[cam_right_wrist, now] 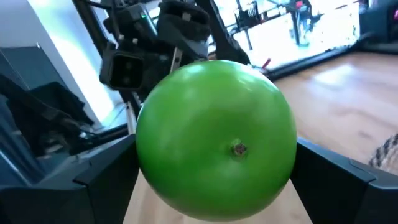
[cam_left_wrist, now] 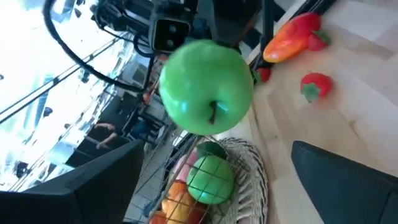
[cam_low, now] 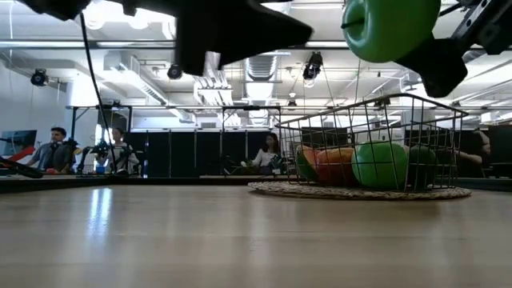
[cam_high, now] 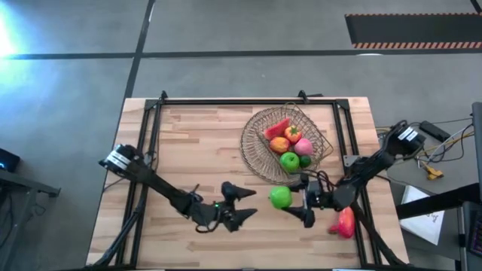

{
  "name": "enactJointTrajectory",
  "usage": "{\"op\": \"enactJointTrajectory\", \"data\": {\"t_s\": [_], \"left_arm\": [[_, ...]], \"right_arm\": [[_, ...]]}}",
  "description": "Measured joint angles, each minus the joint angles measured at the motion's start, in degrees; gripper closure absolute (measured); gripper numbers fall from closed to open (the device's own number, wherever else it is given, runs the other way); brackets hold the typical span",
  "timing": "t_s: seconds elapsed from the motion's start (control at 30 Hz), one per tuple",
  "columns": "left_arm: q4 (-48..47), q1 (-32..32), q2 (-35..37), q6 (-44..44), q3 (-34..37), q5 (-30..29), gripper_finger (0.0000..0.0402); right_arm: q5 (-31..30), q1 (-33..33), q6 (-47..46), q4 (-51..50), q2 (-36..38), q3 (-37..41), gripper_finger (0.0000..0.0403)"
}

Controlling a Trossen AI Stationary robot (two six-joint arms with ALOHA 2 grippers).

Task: Build produce basket
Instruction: Put the green apple into the gold mesh basket

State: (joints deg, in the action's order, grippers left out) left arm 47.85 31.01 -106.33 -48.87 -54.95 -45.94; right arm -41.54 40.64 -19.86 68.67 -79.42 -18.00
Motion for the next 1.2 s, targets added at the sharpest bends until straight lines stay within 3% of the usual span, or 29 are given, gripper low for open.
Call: {"op": "enactJointTrajectory", "data": {"t_s": [0.2,0.43,0.93,1.2], "left_arm": [[6.1,-0.7,-2.7,0.7,-2.9,3.3,0.0071],[10.6,-2.3,-2.9,10.9,-3.2,13.3,0.0146],[11.7,-4.7,-3.4,17.1,-3.3,14.0,0.0289],[11.9,-4.8,-3.4,18.0,-3.3,16.7,0.0343]], "right_arm": [[3.6,-0.1,5.8,1.9,-0.6,-2.5,0.0051],[4.7,-0.1,11.6,1.9,-1.0,-5.8,0.0051],[4.6,0.0,12.3,1.5,-1.0,-6.0,0.0051],[5.2,0.1,12.4,1.8,-1.0,-6.0,0.0051]]}}
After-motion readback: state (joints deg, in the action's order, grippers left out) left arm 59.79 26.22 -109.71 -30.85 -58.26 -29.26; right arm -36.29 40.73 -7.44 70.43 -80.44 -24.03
